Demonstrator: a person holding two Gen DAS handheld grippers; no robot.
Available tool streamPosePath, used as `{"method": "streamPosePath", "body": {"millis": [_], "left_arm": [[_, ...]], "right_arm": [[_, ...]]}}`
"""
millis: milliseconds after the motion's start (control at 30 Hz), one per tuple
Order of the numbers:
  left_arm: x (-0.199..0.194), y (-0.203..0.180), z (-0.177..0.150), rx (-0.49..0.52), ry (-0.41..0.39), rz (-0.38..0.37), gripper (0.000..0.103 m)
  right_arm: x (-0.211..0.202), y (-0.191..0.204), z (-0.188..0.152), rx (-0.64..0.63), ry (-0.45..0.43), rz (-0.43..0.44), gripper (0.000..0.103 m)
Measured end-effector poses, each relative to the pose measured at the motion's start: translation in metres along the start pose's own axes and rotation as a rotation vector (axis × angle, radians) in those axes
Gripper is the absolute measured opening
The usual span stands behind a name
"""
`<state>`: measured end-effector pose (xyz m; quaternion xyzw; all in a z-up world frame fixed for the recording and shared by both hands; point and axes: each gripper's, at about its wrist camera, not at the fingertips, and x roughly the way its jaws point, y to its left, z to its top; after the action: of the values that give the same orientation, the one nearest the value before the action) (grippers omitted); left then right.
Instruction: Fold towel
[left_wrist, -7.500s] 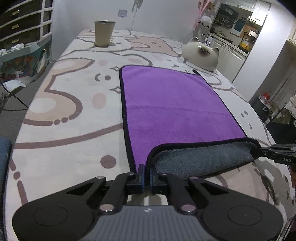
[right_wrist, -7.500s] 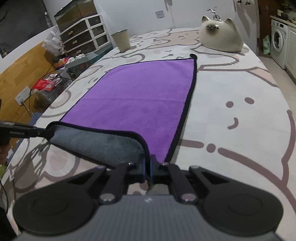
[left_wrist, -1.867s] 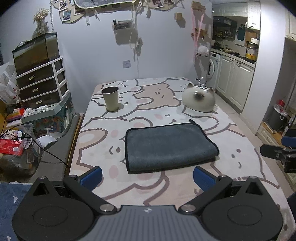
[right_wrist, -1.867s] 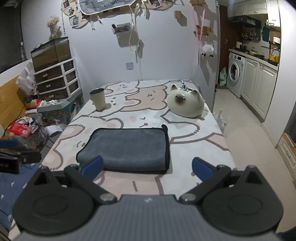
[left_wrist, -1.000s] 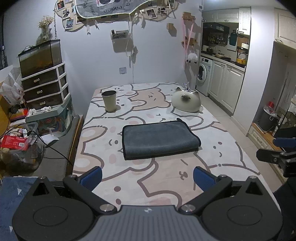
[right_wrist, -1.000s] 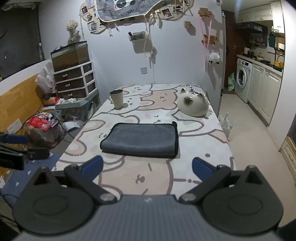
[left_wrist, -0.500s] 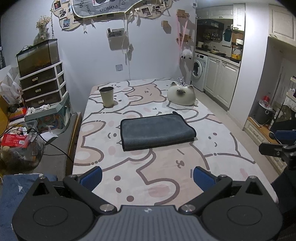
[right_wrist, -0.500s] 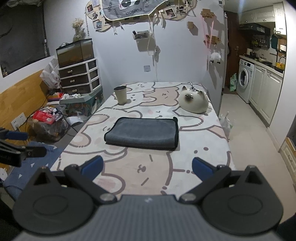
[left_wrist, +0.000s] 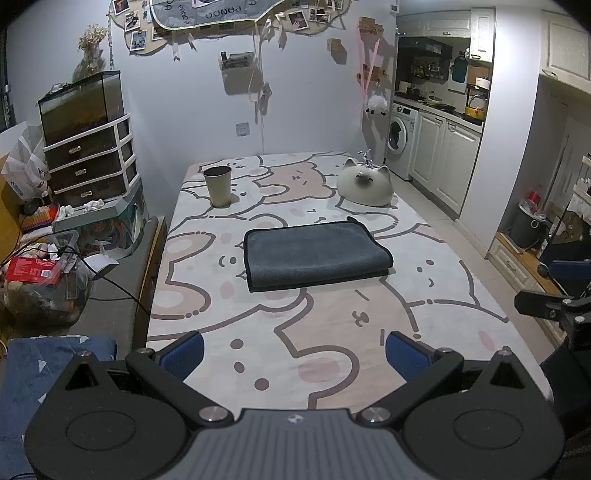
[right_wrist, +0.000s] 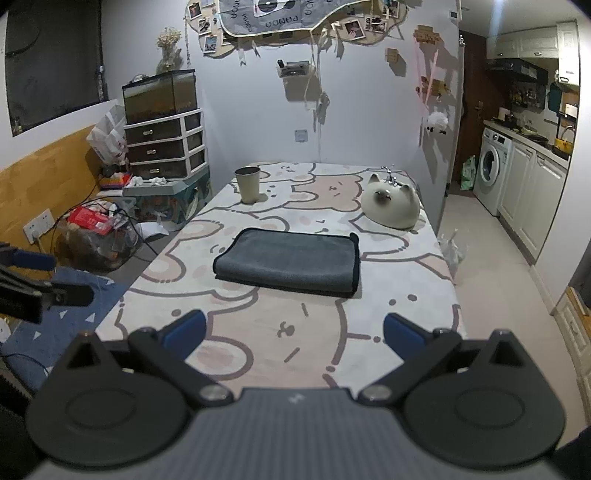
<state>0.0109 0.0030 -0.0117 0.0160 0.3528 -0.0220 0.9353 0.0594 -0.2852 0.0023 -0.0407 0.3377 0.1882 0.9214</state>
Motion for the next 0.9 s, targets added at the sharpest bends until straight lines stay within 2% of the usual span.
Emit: {"method": "streamPosePath", "body": {"millis": [900], "left_arm": [[-0.0025, -0.0031, -0.0028, -0.004, -0.003, 0.001, 0.103]], "right_arm": [[-0.0036, 0.0002, -0.0040, 0.008, 0.000, -0.005, 0.103]]}}
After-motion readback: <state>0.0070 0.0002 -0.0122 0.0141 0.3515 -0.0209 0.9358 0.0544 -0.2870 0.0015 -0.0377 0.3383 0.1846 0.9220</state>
